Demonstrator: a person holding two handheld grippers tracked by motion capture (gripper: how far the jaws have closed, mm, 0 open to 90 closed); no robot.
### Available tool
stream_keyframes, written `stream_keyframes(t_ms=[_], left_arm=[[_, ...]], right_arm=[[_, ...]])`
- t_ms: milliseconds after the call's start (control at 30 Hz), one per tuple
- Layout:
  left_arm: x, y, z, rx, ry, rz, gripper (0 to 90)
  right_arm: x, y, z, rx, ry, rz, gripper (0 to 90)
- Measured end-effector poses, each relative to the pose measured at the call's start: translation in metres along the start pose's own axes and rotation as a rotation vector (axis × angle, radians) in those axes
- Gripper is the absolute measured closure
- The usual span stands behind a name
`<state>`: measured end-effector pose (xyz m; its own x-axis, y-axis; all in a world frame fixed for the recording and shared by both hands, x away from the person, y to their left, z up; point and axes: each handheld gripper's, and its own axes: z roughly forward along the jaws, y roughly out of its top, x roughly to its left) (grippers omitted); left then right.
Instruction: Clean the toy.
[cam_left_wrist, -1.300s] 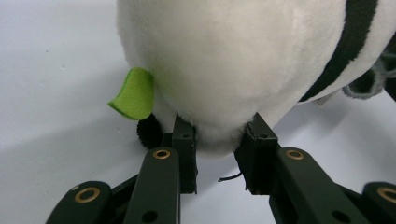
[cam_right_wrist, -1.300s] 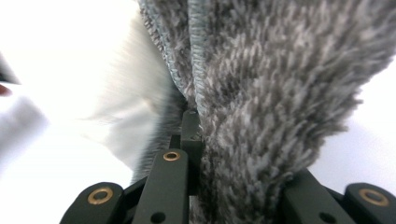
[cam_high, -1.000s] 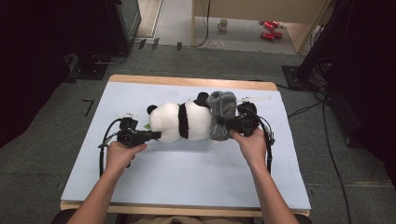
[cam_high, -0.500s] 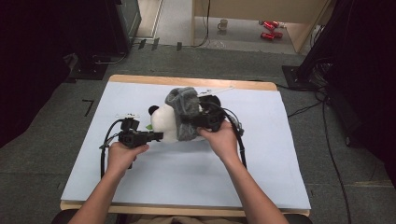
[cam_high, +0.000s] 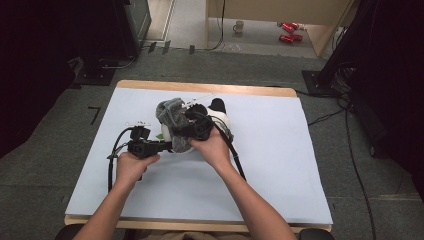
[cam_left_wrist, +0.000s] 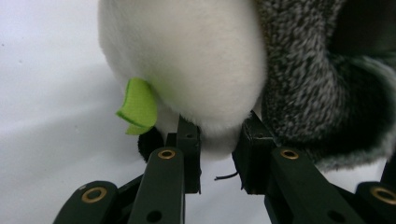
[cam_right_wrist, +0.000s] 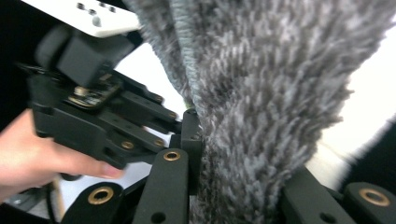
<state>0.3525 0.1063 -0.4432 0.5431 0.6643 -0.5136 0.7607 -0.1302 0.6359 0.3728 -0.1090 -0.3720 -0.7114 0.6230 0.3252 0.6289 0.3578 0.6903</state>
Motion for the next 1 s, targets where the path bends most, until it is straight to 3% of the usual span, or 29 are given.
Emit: stream_keyframes(t_ms=[167,267,367,833,1000], left_arm=[[0.002,0.0,0.001,0.005,0.006,-0.007,74.5],[0.007,0.0,0.001,0.018,0.024,0.005,74.5],[0.007,0.0,0.002,0.014,0.018,0.003,74.5],[0.011,0.001,0.001,-0.001,0.035,0.043,74.3],[0.013,0.0,0.002,-0.025,0.048,0.079,73.1]], right_arm=[[-0.012,-0.004,-0.008,0.015,-0.076,-0.011,78.6],[-0.025,-0.008,-0.017,0.016,-0.109,0.017,78.6],[-0.035,-0.011,-0.024,0.013,-0.111,0.045,78.6],[-0.052,-0.021,-0.057,-0.001,-0.146,0.056,78.5],[-0.057,-0.025,-0.071,-0.014,-0.177,0.064,78.5]])
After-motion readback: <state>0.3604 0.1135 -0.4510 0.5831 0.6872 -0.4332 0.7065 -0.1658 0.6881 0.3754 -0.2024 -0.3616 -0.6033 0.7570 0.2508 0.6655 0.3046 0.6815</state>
